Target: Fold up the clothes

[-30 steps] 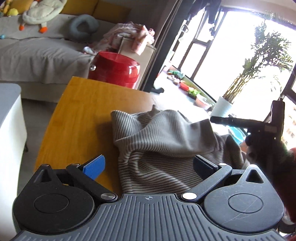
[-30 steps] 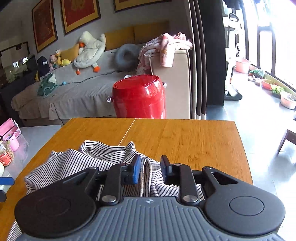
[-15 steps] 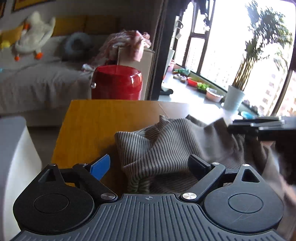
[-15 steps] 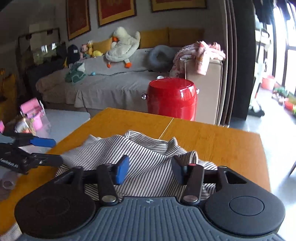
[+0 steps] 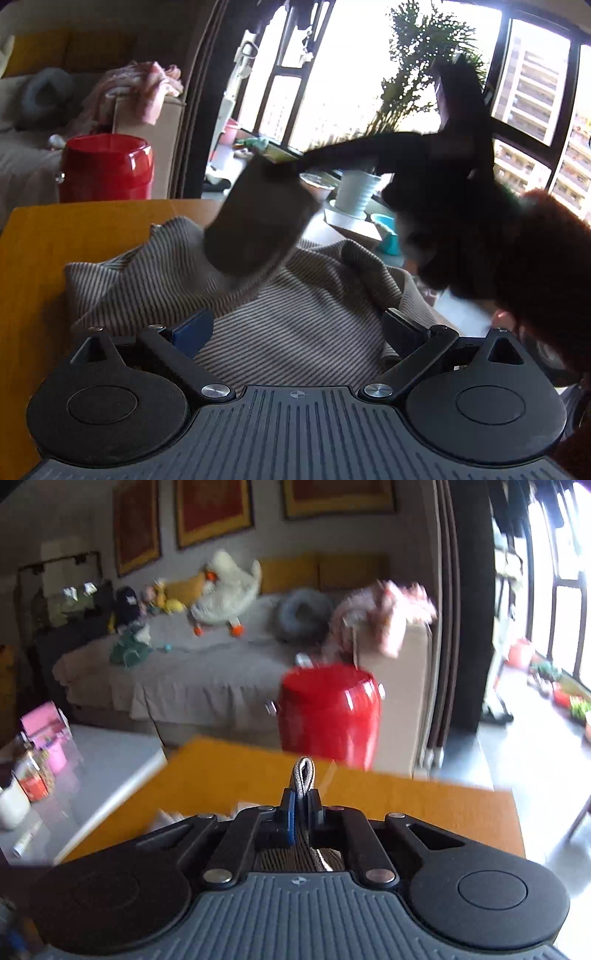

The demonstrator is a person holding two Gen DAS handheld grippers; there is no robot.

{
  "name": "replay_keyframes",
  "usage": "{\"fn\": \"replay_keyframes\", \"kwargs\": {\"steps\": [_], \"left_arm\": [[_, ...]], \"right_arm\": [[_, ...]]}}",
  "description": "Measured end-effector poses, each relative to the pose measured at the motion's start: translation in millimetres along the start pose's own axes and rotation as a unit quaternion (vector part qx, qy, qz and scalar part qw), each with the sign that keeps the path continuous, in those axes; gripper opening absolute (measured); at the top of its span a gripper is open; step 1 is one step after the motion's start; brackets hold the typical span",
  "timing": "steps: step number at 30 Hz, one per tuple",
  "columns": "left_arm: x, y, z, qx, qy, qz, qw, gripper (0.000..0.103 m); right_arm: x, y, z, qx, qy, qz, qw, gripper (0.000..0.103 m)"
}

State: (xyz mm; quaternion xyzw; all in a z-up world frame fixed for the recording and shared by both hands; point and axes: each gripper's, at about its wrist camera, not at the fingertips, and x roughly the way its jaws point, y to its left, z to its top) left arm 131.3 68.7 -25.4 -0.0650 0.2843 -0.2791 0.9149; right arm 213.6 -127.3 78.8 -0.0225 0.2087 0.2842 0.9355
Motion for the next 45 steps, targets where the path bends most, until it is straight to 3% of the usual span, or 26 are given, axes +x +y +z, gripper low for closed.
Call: {"fn": "replay_keyframes", "kwargs": {"steps": [2,4,6,8,9,14,17,19,24,25,31,33,34,35,38,40,43,45], "left_arm": [[18.5,6.5,-1.0,-0.014,0.014,0.016,0.9997,0.100],[26.3,17.6,-1.5,-0.023,0.013,0.057,0.9980,0.100],[24.4,26.4,-2.3,-0.027,-0.004,0.111,0.9935,0.100],[16.3,36.3,-3.2,-0.037,-0.024,0.160,0.9861,0.101],[11.2,42.5,-3.7,-0.046,-0.033,0.180,0.9820,0.101],[-5.7,55.6,-10.9,-0.073,-0.006,0.152,0.9856,0.103],[-13.9,47.2,-13.8,-0.051,-0.003,0.138,0.9891,0.103],[-13.0,46.5,-14.6,-0.052,0.001,0.130,0.9901,0.103],[-17.1,45.6,-17.9,-0.075,0.004,0.093,0.9928,0.103],[-17.1,45.8,-19.0,-0.076,0.005,0.092,0.9929,0.103],[-20.2,43.7,-18.5,-0.073,0.002,0.086,0.9936,0.103],[-24.5,41.7,-19.0,-0.070,-0.001,0.079,0.9944,0.103],[-26.7,40.7,-19.2,-0.069,-0.003,0.076,0.9947,0.103],[-28.8,39.7,-19.4,-0.067,-0.005,0.073,0.9951,0.103],[-31.3,35.5,-17.0,-0.058,-0.010,0.056,0.9967,0.103],[-28.6,31.4,-14.3,-0.051,-0.011,0.042,0.9977,0.103],[-27.3,26.4,-10.4,-0.041,-0.018,0.027,0.9986,0.103],[-30.5,25.0,-8.1,-0.035,-0.028,0.021,0.9988,0.103]], "right_arm": [[-32.4,16.3,37.1,-0.015,-0.071,0.032,0.997,0.006],[-56.7,26.9,58.8,-0.028,-0.119,0.052,0.991,0.005],[-71.7,32.9,68.2,-0.045,-0.149,0.056,0.986,0.000],[-69.4,29.0,67.7,-0.039,-0.146,0.059,0.987,0.000],[-60.8,23.5,62.8,-0.027,-0.131,0.057,0.989,0.000],[-1.4,-3.3,11.4,0.016,-0.018,-0.002,1.000,0.001],[6.6,-23.9,-20.5,0.085,0.045,0.011,0.995,0.004],[3.6,-38.4,-42.4,0.155,0.089,0.043,0.983,0.013],[-17.8,-51.5,-108.8,0.334,0.201,0.143,0.910,0.031],[-18.4,-49.1,-117.5,0.344,0.213,0.141,0.903,0.033],[5.4,-28.7,-145.7,0.349,0.256,0.125,0.893,0.038],[16.7,-14.9,-136.7,0.319,0.250,0.126,0.906,0.035],[20.0,-6.8,-125.1,0.294,0.237,0.126,0.917,0.015],[21.3,1.4,-108.4,0.264,0.217,0.126,0.931,0.004],[9.9,19.2,-39.9,0.183,0.127,0.136,0.965,0.004],[-7.6,29.1,9.6,0.128,0.050,0.141,0.980,0.004],[-31.1,37.1,59.1,0.090,-0.026,0.142,0.985,0.003],[-40.6,40.0,74.7,0.070,-0.052,0.133,0.987,0.003]]}}
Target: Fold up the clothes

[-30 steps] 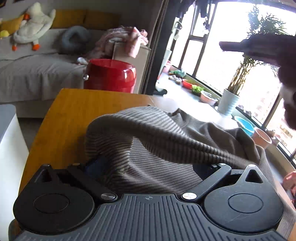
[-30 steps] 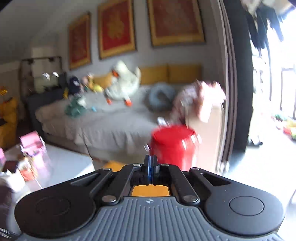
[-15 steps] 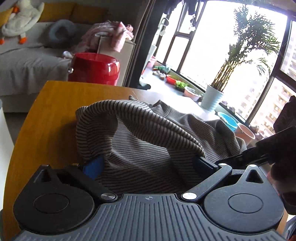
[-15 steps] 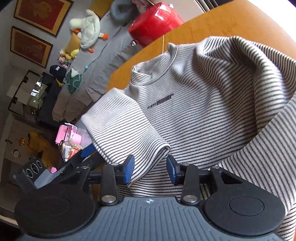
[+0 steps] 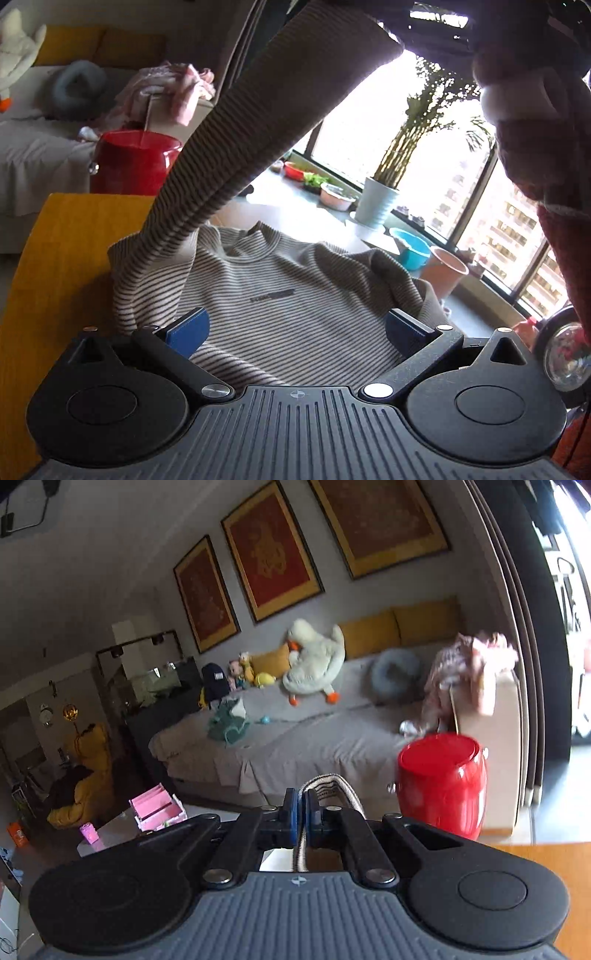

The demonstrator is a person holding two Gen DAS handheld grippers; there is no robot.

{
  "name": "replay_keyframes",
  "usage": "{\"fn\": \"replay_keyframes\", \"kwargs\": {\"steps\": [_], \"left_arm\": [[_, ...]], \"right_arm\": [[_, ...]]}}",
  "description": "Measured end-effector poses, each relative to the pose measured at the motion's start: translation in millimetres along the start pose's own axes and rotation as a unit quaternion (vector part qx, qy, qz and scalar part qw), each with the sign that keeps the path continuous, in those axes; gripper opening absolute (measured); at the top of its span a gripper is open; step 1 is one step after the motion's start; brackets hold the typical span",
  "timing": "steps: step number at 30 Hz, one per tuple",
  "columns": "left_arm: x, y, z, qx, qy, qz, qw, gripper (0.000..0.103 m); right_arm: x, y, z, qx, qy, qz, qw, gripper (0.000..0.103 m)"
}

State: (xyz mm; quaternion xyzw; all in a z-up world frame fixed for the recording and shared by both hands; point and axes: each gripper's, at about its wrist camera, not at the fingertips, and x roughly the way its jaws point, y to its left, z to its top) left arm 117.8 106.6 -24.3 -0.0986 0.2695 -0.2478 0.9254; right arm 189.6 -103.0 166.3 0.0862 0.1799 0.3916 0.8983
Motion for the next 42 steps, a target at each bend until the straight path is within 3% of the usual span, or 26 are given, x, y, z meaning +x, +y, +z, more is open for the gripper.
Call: {"fn": "replay_keyframes", "kwargs": {"steps": [3,6,7,10,15,17,20,23,25,28,31,33,35,39,41,42], "left_arm": [[-18.0,7.7,3.2,-0.007,-0.038,0.018,0.9991,0.103],[-30.3,18.0,3.7,-0.020,-0.065,0.091,0.9935,0.103],[-24.5,19.2,3.6,-0.002,-0.060,0.126,0.9902,0.103],[9.4,29.1,3.9,0.039,-0.007,0.126,0.9912,0.103],[25.4,59.3,2.1,-0.007,0.025,0.027,0.9993,0.098],[22.6,63.6,-1.0,-0.014,0.026,0.024,0.9993,0.070],[17.9,58.2,-5.7,-0.003,0.046,0.104,0.9935,0.040],[7.7,41.2,-11.0,0.026,0.056,0.182,0.9814,0.036],[-1.7,29.5,-15.0,0.039,0.049,0.203,0.9772,0.033],[-15.2,16.8,-21.4,0.043,0.038,0.224,0.9728,0.033],[-13.2,29.2,-16.7,0.036,0.026,0.175,0.9836,0.035],[-11.8,37.6,-13.5,0.030,0.018,0.142,0.9893,0.045],[-10.4,46.0,-10.3,0.025,0.010,0.108,0.9938,0.071],[-7.6,62.8,-3.9,0.015,-0.006,0.041,0.9991,0.075],[1.9,74.4,-3.5,0.005,0.006,0.005,1.0000,0.094],[6.7,80.3,-3.3,0.000,0.013,-0.013,0.9998,0.095]], "right_arm": [[3.7,1.7,7.5,-0.012,-0.004,-0.013,1.000,0.003],[6.1,-3.5,8.0,-0.004,0.001,-0.015,1.000,0.003],[7.5,-3.9,9.0,-0.002,0.002,-0.012,1.000,0.003],[11.6,2.8,12.2,-0.009,-0.003,0.005,1.000,0.003],[8.2,6.4,15.4,-0.024,-0.003,0.008,1.000,0.003],[7.5,2.3,14.6,-0.019,-0.002,-0.005,1.000,0.003],[12.8,-6.6,10.7,-0.008,0.000,-0.022,1.000,0.003],[23.9,-11.4,6.5,-0.002,0.006,-0.020,1.000,0.003],[32.6,-11.2,5.9,-0.003,0.007,-0.009,1.000,0.003],[40.9,-6.8,9.2,-0.018,-0.006,0.021,1.000,0.003],[40.3,-7.6,9.3,-0.021,-0.016,0.039,0.999,0.003],[38.3,-11.6,8.4,-0.017,-0.019,0.040,0.999,0.003],[34.9,-20.0,7.8,-0.005,-0.018,0.031,0.999,0.003],[23.3,-36.2,6.9,0.014,-0.013,0.011,1.000,0.003],[15.8,-43.0,6.6,0.017,-0.012,0.006,1.000,0.003],[11.8,-46.6,6.7,0.018,-0.014,0.000,1.000,0.003]]}}
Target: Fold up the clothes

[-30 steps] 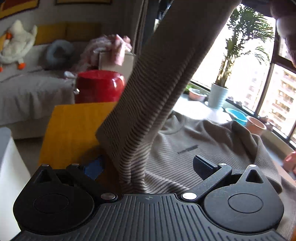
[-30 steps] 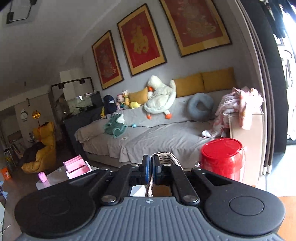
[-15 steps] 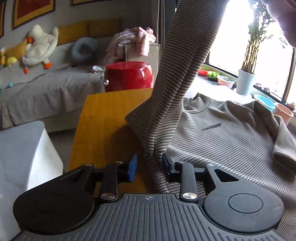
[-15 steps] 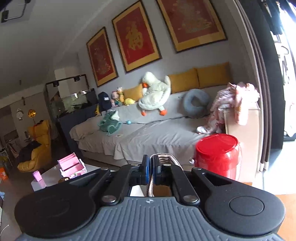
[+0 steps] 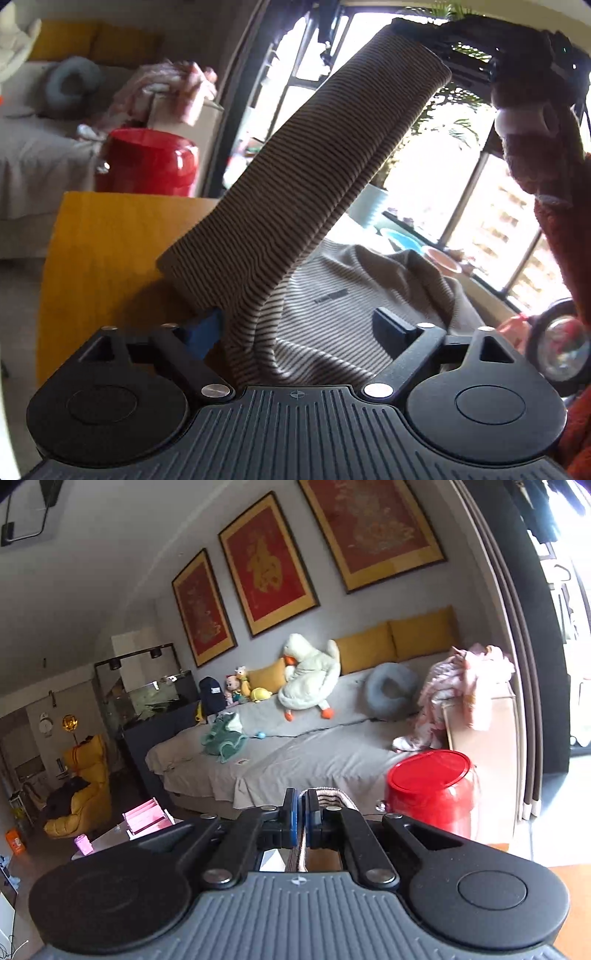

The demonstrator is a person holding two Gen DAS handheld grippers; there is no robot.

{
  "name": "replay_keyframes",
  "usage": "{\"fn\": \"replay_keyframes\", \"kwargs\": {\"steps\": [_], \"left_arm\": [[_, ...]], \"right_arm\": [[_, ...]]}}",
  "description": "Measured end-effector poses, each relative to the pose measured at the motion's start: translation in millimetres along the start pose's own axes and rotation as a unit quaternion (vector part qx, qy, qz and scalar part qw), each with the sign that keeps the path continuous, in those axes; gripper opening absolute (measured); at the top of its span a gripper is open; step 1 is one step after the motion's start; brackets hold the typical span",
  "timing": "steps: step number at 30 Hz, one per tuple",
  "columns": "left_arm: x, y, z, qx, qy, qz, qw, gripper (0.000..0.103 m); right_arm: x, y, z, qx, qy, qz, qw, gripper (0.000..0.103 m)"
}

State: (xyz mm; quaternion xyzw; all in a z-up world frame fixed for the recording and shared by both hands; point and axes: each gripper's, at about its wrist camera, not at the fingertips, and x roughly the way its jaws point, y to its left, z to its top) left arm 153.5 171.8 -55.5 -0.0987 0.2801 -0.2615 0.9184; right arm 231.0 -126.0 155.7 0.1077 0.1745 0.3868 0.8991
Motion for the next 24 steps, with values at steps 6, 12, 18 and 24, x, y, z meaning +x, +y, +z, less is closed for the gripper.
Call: {"fn": "replay_keyframes", "kwargs": {"steps": [6,12,18,24], "left_arm": [[22.1,13.0,-1.2,-0.004,0.034,-0.021,0.9992,0.081],[6.9,-16.1,-12.0,0.018,0.052,0.054,0.9970,0.065],[-25.8,-26.1,-31.9,-0.042,0.055,0.050,0.9964,0.067],[-40.6,-38.7,-48.2,-0.071,0.066,0.029,0.9949,0.082]], "right_arm": [[-18.3,-21.4,-4.8,0.013,-0.014,-0.033,0.999,0.003],[9.9,-12.8,-61.3,-0.026,0.104,-0.036,0.994,0.005],[45.1,28.6,-160.1,-0.063,0.255,0.032,0.964,0.010],[63.0,57.6,-199.7,-0.078,0.289,0.049,0.953,0.010]]}}
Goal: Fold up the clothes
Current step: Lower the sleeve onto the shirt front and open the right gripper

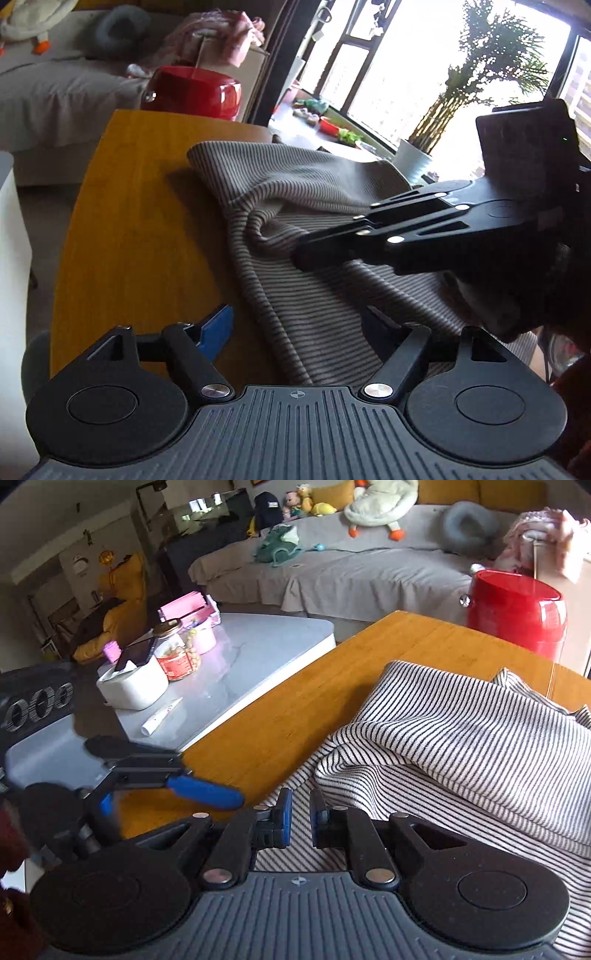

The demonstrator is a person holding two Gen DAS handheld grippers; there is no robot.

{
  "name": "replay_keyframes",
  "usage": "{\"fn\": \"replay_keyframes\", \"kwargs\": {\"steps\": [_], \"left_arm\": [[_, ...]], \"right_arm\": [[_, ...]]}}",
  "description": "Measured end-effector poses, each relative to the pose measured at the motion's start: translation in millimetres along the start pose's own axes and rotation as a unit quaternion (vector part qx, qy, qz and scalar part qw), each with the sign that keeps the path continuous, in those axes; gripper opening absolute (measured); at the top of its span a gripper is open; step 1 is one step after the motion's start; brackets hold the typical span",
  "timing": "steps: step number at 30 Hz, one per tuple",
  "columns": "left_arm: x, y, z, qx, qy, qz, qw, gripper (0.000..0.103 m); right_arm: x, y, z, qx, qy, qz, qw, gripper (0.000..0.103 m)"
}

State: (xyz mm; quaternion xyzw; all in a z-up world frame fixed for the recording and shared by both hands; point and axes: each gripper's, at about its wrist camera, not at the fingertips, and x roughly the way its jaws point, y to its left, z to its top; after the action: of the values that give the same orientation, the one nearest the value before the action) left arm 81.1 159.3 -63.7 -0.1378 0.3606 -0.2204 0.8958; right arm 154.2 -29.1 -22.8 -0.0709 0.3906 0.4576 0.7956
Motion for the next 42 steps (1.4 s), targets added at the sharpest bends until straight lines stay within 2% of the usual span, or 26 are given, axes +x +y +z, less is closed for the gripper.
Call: {"fn": "replay_keyframes", "kwargs": {"steps": [2,4,6,7,8,9,12,14,16,17,19,22,25,26,28,30,32,34,35,37,39,40,42], "left_arm": [[-2.5,-3.3,-5.8,-0.007,0.005,-0.006,0.9999,0.075],[-3.0,-10.8,-10.7,-0.002,0.009,-0.008,0.9999,0.074],[-4.6,-20.2,-14.1,0.013,0.008,-0.009,0.9998,0.074],[-6.1,-23.3,-15.0,0.016,0.007,-0.011,0.9998,0.074],[-7.7,-26.4,-15.9,0.020,0.006,-0.014,0.9997,0.074],[-9.2,-29.5,-16.8,0.023,0.004,-0.017,0.9996,0.074],[-14.0,-39.9,-13.6,0.055,-0.010,0.014,0.9984,0.074],[-26.7,-53.9,-10.4,0.104,-0.044,0.044,0.9926,0.074],[-37.3,-63.9,-3.3,0.124,-0.071,0.017,0.9896,0.076],[-42.6,-68.8,0.3,0.133,-0.085,0.003,0.9874,0.081],[-23.7,-70.9,-1.6,0.126,-0.058,-0.017,0.9902,0.086],[5.2,-73.8,-4.6,0.113,-0.017,-0.047,0.9923,0.085],[25.7,-66.4,-15.1,0.086,0.015,-0.059,0.9944,0.086],[31.2,-63.4,-18.5,0.074,0.025,-0.066,0.9948,0.088],[30.6,-63.6,-20.5,0.077,0.020,-0.070,0.9943,0.091],[30.2,-63.3,-21.5,0.078,0.017,-0.073,0.9941,0.091],[29.6,-62.4,-21.9,0.077,0.017,-0.075,0.9941,0.091],[27.9,-64.1,-24.0,0.080,0.016,-0.074,0.9940,0.091],[27.0,-65.0,-25.1,0.081,0.015,-0.073,0.9939,0.091],[26.6,-66.7,-24.8,0.083,0.017,-0.072,0.9938,0.092],[26.0,-67.7,-24.3,0.085,0.018,-0.069,0.9938,0.092],[25.6,-67.8,-23.8,0.086,0.019,-0.067,0.9938,0.092],[21.5,-69.5,-24.5,0.092,0.022,-0.059,0.9937,0.093]], "right_arm": [[5.0,-10.9,1.4,0.035,0.004,-0.011,0.999,0.008],[5.9,-20.3,3.2,0.064,0.004,-0.015,0.998,0.009],[-1.0,-17.8,6.6,0.056,-0.007,-0.010,0.998,0.014],[-2.9,-18.0,9.4,0.060,-0.010,-0.004,0.998,0.021],[-3.2,-19.5,13.4,0.071,-0.011,0.004,0.997,0.028],[-2.0,-23.3,17.7,0.092,-0.009,0.013,0.996,0.030],[10.1,-48.0,29.5,0.198,0.003,0.037,0.979,0.030],[22.4,-63.3,30.7,0.265,0.015,0.048,0.963,0.030],[30.6,-73.0,27.8,0.307,0.021,0.057,0.950,0.030],[33.8,-77.1,26.0,0.324,0.022,0.061,0.944,0.030],[35.2,-78.1,24.5,0.341,0.024,0.061,0.938,0.030],[32.7,-76.8,23.1,0.346,0.029,0.052,0.936,0.032],[40.3,-84.9,19.9,0.380,0.036,0.062,0.922,0.032],[44.9,-86.8,22.1,0.383,0.030,0.069,0.921,0.032],[54.9,-87.8,29.4,0.368,0.011,0.076,0.927,0.031],[60.1,-82.7,38.1,0.324,-0.020,0.066,0.943,0.029],[49.3,-67.7,45.6,0.244,-0.081,0.052,0.965,0.022],[36.9,-51.2,52.7,0.155,-0.138,0.037,0.978,0.021],[34.6,-46.1,56.0,0.126,-0.141,0.028,0.982,0.021],[43.0,-47.1,59.9,0.121,-0.090,0.004,0.989,0.022],[53.9,-54.7,55.7,0.140,-0.027,-0.005,0.990,0.022],[51.6,-57.4,51.1,0.151,-0.018,-0.001,0.988,0.024],[32.3,-60.3,42.1,0.157,-0.009,0.019,0.987,0.036]]}}
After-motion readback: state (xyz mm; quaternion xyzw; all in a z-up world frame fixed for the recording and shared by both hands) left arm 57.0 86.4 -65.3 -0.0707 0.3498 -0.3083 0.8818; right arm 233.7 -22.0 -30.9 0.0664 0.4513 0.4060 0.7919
